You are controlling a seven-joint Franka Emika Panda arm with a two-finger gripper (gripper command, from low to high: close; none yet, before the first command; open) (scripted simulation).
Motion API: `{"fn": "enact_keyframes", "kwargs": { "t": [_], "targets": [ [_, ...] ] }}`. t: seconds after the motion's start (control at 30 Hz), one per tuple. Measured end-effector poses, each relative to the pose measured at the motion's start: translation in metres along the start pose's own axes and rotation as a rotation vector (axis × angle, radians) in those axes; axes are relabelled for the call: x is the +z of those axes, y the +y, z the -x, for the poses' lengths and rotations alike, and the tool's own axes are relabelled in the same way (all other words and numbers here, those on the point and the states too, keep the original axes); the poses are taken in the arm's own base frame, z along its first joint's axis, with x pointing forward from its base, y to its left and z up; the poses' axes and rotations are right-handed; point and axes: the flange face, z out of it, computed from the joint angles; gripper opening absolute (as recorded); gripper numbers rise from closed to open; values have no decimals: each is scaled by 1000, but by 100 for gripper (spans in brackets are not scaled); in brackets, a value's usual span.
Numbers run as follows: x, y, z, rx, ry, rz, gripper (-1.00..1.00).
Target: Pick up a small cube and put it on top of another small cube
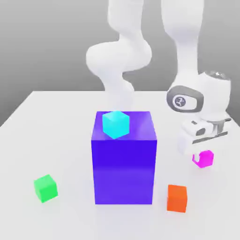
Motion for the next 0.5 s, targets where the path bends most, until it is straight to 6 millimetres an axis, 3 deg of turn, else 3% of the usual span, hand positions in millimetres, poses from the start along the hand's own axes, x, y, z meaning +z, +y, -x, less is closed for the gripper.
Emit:
{"fn": "enact_keyframes", "kwargs": {
  "t": [0.37,0.5],
  "targets": [
    [-34,7,-1,-15,22,16,-100],
    [-80,11,-85,111,139,-28,-100]
  ]
}}
